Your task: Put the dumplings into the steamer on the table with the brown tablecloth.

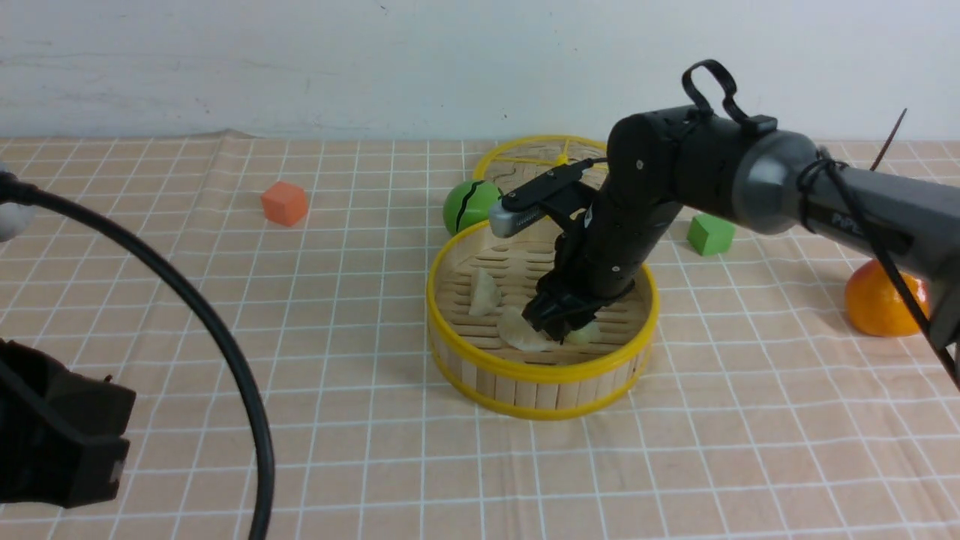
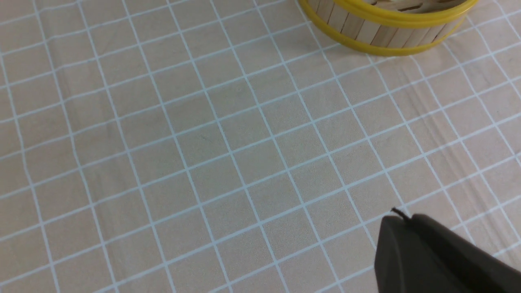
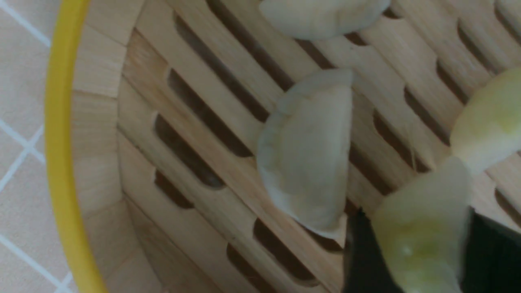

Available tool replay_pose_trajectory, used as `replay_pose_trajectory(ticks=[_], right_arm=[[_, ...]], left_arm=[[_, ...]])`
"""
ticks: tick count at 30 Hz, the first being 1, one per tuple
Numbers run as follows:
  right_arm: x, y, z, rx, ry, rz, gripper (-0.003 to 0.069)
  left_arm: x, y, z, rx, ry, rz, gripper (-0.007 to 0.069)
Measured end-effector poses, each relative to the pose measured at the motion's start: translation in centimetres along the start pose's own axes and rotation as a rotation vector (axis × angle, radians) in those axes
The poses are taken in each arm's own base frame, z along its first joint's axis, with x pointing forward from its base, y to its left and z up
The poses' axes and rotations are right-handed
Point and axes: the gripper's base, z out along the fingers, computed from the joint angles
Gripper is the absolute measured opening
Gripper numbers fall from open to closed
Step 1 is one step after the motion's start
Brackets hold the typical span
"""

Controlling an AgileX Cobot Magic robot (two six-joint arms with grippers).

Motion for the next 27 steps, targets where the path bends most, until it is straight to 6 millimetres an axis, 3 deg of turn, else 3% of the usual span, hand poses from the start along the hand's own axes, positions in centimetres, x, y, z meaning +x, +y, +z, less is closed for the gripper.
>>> replay_pose_trajectory(ticks=[1,5,10,11,12,13,15,19,21,27], right_arm=[[0.0,-0.1,0.0,0.007,0.002,0.009,0.0414],[0.1,-0.2,-0.8,0.017,0.011,0.008,0.0494],[-0.6,0.3,-5.1,0.022,-0.067,0.004,0.0458],[-1.1,0.7,-8.2,0.013,-0.138,0.011,0.041],[-1.3,1.0,-10.2,0.008,-0.186,0.014,0.0377],[-1.3,1.1,-10.6,0.003,-0.198,0.018,0.037],[-1.5,1.9,-15.2,-0.021,-0.32,0.024,0.0273],[-1.0,3.4,-21.1,-0.073,-0.474,-0.021,0.0101],[-0.4,4.1,-22.9,-0.107,-0.532,-0.059,0.0028],[2.5,5.5,-25.0,-0.157,-0.671,-0.087,-0.0019]], left_arm=[[0.2,0.0,0.1,0.001,-0.003,0.001,0.0],[2.5,0.5,0.7,0.014,-0.031,-0.017,0.0002],[5.5,1.1,0.9,0.032,-0.069,-0.078,0.0004],[7.1,1.6,0.6,0.039,-0.1,-0.132,0.0004],[7.8,1.9,0.3,0.041,-0.122,-0.16,0.0004],[7.8,1.9,0.3,0.041,-0.122,-0.16,0.0004],[9.1,2.5,-0.4,0.049,-0.199,-0.219,0.0004],[10.7,3.4,-1.7,0.071,-0.344,-0.278,0.0008],[11.4,3.7,-2.2,0.085,-0.42,-0.281,0.0011],[12.1,4.0,-2.1,0.096,-0.518,-0.254,0.0017]])
